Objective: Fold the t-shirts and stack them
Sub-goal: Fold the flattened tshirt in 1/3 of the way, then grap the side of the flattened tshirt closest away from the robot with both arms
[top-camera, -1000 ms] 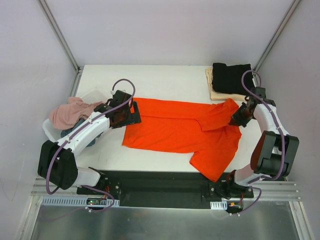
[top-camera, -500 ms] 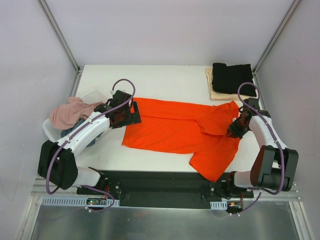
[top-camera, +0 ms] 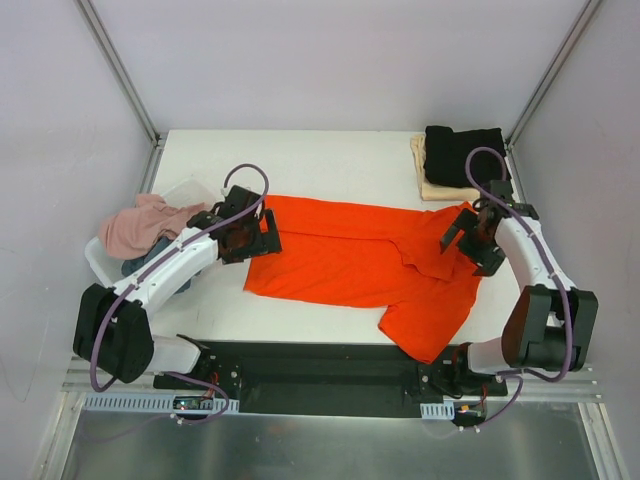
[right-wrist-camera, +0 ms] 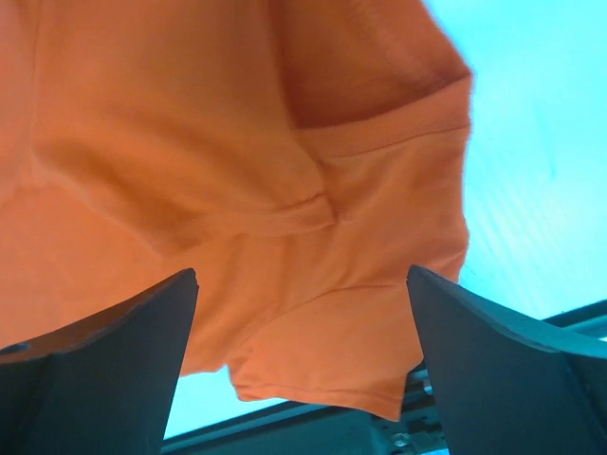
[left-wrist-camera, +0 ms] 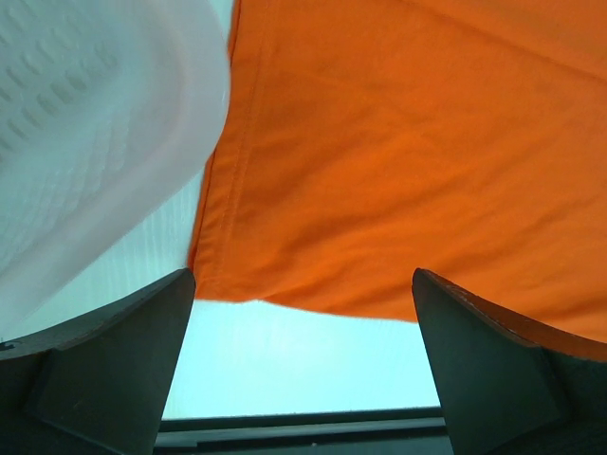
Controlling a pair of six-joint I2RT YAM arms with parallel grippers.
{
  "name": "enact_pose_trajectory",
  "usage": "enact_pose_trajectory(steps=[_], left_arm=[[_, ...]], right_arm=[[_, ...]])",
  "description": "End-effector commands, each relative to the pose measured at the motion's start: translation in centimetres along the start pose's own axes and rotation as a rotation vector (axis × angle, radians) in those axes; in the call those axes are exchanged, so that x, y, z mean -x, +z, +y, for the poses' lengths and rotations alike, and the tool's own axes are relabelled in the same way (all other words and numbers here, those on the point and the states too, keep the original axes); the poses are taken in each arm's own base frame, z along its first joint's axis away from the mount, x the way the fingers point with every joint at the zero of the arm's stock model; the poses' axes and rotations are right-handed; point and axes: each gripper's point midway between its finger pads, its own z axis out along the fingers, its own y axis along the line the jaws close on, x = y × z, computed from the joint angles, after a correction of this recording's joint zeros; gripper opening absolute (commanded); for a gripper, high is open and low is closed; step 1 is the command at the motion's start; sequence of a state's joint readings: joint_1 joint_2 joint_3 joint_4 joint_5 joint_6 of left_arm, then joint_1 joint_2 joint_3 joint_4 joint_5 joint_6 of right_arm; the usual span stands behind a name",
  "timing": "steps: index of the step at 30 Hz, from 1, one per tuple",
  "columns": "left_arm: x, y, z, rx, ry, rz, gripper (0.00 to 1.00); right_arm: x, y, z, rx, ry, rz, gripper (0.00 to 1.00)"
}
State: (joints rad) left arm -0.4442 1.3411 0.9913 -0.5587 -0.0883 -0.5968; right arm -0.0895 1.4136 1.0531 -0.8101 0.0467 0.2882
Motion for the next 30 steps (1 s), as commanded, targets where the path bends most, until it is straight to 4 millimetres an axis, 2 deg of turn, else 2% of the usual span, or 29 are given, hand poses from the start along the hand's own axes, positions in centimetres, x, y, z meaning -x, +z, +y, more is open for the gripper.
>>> enact_pose_trajectory(steps=[1,2,5,8,12,15,16,22,23,30], left_arm=[[-3.6,-1.4,1.2,-0.006,-0.086,0.074,0.99],[-5.1,-1.1,2.1,0.014,-0.101,0.106,0.99],[-7.8,-1.2,3.7,0.055,-0.177,0.150,0.99],[-9.8,-0.6,5.4,0.118,-0.263,0.167,0.99],[-9.2,0.1,6.4,0.200,-0.343,0.121,0.93],[-8.4,0.8,6.9,0.266,-0.440,0.073,0.79],[-8.0,0.9,7.1,0.289,-0.479,0.049,0.71],[-8.4,2.1,8.1,0.371,-0.580,0.029,0.56],[-8.4,2.4,8.1,0.380,-0.586,0.031,0.49],[-8.1,3.4,7.8,0.389,-0.603,0.028,0.41]], right_arm=[[-3.6,-2.2,1.7,0.056,-0.274,-0.015,0.96],[-4.5,-2.8,2.3,0.055,-0.349,-0.051,0.96],[-6.4,-3.2,2.7,0.068,-0.460,-0.080,0.97],[-7.9,-3.2,3.4,0.128,-0.509,-0.078,0.96],[-8.8,-3.8,4.0,0.194,-0.541,-0.093,0.97],[-8.7,-3.8,4.1,0.198,-0.540,-0.108,0.96],[-8.7,-3.8,4.1,0.199,-0.540,-0.109,0.97],[-9.2,-3.3,3.6,0.193,-0.560,-0.100,0.97],[-9.3,-3.2,3.6,0.198,-0.563,-0.100,0.97],[-10.4,-3.0,3.8,0.250,-0.574,-0.081,0.97]])
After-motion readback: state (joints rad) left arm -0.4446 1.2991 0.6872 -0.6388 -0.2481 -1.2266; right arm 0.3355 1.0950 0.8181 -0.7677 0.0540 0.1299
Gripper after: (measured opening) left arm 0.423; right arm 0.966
